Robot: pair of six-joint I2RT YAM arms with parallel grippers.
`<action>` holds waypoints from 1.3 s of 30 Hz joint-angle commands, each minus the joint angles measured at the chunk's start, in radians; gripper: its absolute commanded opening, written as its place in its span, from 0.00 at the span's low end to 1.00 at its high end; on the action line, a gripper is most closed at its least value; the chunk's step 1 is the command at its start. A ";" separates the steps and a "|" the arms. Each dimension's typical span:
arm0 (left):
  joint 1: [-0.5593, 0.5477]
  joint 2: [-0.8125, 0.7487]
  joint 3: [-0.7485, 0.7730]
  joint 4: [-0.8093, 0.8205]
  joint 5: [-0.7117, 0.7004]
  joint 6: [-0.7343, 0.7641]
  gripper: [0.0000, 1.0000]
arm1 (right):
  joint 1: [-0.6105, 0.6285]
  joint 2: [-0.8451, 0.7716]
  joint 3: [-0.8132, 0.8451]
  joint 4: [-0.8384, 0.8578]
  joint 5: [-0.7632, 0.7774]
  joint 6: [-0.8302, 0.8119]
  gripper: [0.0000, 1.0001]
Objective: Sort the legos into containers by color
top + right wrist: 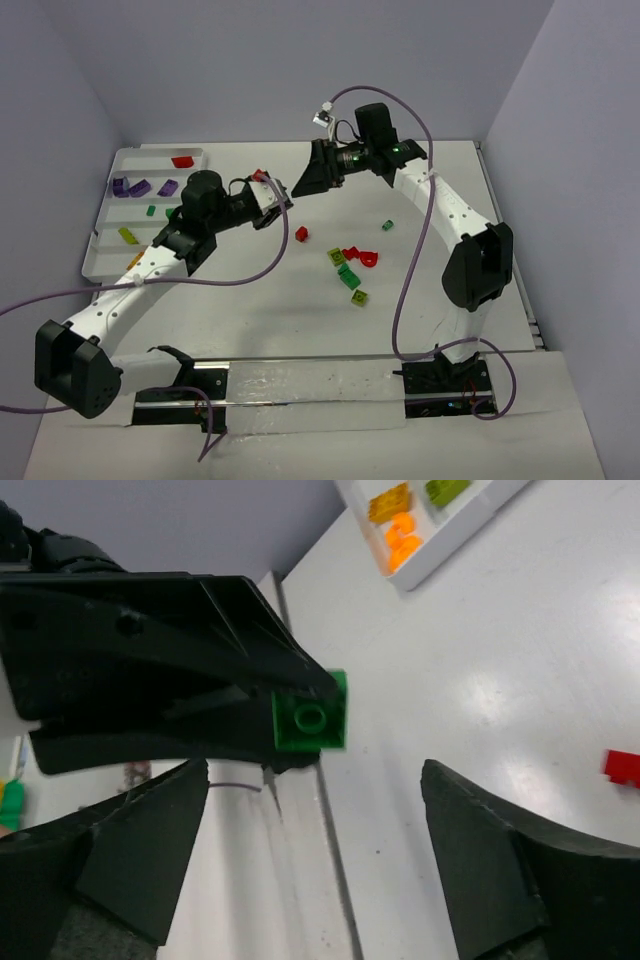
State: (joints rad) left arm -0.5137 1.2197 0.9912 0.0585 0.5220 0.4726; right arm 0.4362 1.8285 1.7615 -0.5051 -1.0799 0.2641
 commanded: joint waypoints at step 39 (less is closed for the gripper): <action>0.914 0.868 0.762 -0.572 -0.417 -0.225 0.12 | -0.182 -0.265 -0.259 -0.200 0.522 -0.532 1.00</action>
State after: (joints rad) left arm 0.3869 2.0712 1.7031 -0.4965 0.1447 0.2254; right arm 0.2501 1.6326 1.5194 -0.7025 -0.6163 -0.2268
